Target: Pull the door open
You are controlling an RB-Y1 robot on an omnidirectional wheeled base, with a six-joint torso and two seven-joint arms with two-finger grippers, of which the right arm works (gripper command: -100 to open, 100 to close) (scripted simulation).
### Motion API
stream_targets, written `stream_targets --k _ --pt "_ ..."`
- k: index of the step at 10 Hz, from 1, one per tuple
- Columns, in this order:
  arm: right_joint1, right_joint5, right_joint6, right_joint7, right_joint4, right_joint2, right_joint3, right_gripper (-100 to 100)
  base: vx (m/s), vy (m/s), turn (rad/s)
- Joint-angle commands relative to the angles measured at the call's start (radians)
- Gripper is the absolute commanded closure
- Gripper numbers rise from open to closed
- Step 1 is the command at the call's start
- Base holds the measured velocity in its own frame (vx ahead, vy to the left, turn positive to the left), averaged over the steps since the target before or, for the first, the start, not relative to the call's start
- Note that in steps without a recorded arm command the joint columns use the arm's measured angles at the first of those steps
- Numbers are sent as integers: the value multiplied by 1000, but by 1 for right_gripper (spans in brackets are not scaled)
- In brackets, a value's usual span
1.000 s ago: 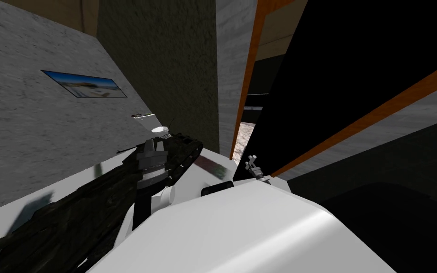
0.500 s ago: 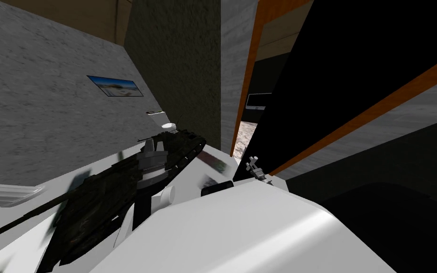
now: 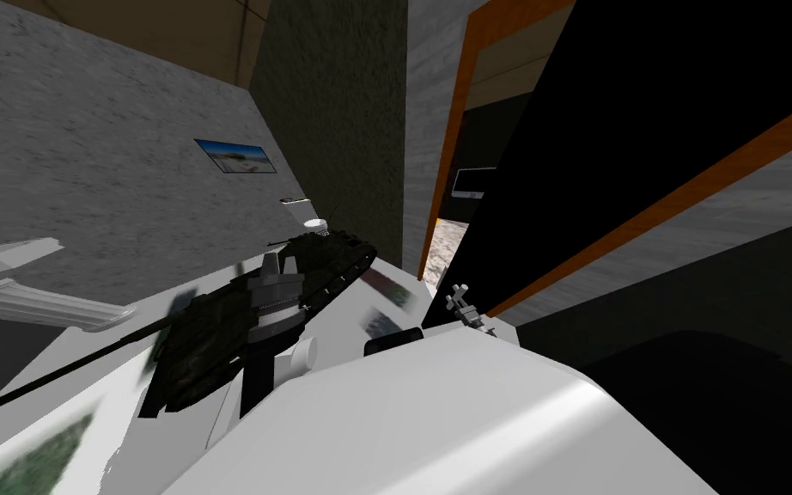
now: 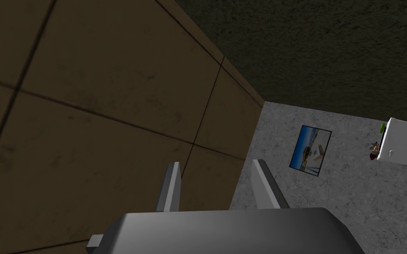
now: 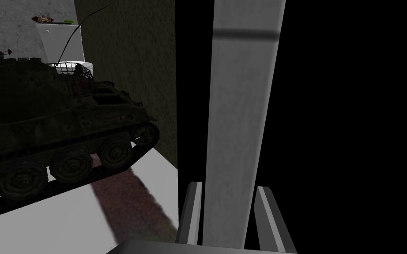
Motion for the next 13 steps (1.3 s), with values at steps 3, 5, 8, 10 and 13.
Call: stream_targets --k 3,5,8,10,13 --pt "-1 9 -27 -24 28 -9 20 100 -189 -50 130" --pt "-4 13 -41 -36 43 -14 29 100 -219 -41 143" --pt "-8 15 -47 -41 48 -18 33 100 -165 -44 87" --pt "-1 20 -68 -50 63 -19 41 100 -130 -59 151" --pt "10 26 -107 -64 90 -20 52 100 -207 -53 170"
